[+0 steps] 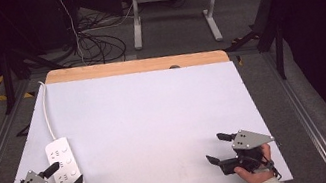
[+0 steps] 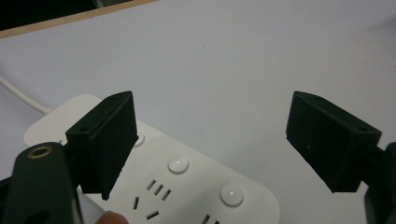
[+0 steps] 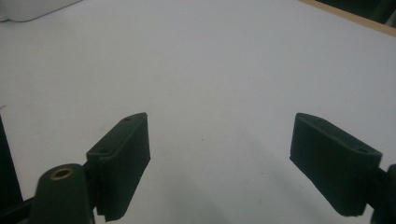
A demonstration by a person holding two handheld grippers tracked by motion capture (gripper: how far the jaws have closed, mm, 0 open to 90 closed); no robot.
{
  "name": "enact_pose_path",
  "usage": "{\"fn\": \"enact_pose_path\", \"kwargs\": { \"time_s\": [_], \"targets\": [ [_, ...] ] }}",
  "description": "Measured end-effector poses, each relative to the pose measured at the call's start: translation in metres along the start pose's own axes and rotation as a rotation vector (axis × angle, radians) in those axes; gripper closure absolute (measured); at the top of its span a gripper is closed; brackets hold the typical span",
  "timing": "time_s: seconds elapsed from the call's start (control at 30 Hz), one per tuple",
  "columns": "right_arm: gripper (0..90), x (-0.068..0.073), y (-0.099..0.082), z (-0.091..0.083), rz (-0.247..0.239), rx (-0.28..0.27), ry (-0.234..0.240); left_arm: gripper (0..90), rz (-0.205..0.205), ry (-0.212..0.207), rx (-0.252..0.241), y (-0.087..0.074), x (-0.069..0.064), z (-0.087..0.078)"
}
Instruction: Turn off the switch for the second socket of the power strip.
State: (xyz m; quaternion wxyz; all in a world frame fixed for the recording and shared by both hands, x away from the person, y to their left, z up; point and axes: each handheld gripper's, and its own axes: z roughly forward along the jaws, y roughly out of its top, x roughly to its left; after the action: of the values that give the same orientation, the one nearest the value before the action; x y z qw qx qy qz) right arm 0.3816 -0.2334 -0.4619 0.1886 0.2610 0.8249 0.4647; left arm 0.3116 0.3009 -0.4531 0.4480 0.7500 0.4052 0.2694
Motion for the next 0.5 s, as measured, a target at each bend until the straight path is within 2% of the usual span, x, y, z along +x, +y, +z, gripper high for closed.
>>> {"fn": "enact_pose_path", "kwargs": {
  "time_s": [0.5],
  "targets": [
    [21.1, 0.0003, 0.0000, -0.0002, -0.001, 0.000, -0.003, 20.8, -0.015, -0.008, -0.012, 0.0005, -0.0005, -0.0028]
  ]
}}
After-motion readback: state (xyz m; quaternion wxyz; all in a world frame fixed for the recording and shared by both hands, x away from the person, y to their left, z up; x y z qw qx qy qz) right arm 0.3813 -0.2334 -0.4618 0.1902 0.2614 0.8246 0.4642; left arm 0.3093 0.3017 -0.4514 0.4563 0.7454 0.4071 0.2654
